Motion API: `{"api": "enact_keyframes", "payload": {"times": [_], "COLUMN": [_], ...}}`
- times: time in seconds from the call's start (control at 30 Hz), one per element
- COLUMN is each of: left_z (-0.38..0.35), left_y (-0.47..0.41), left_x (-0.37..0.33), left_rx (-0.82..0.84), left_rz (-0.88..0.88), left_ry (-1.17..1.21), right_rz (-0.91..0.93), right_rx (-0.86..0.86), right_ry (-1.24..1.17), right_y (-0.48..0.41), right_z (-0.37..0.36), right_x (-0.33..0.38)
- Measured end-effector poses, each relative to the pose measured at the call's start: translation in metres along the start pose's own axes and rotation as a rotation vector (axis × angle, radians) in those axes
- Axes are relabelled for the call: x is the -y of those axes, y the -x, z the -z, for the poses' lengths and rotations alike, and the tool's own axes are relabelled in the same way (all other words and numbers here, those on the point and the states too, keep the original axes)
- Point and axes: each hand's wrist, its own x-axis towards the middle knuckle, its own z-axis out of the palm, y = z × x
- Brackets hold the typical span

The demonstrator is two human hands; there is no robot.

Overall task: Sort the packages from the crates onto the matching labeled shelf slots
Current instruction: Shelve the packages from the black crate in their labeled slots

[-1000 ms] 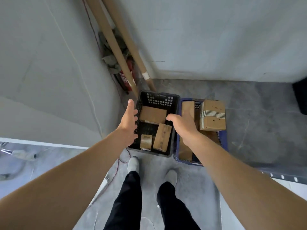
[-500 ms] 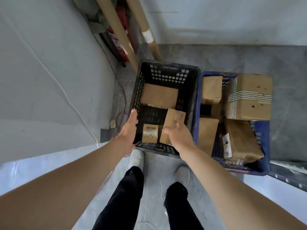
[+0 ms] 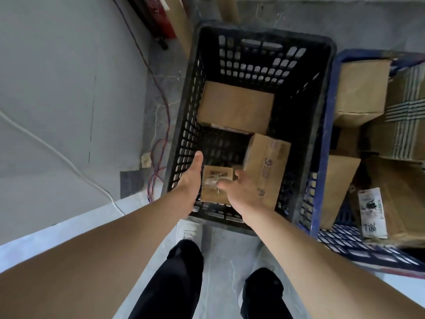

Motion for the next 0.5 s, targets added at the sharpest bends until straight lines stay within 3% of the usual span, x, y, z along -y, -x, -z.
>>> {"api": "enact_keyframes", "payload": {"times": [0.13,0.33,0.5], "left_z": [-0.005,-0.008,-0.005], "left_y": [-0.021,-0.039,-0.02], "left_x": [0.003,0.01,0.004], "left_rx": [-0.03,0.056,0.005], "left_rz": [0.025,0.025,0.001], "left_ry": [0.0,0.043,0.014], "right_rz": [-0.028,-0.097,-0.08], "right_rx": [0.009,0.034,-0.024], "right_ry": [-0.03,-0.074,-0.113], "right_y": [-0.023,-0.036,-0.019], "right_z": [-0.009,-0.012,-0.004], "right_x": [-0.008,-0.015,-0.011]}}
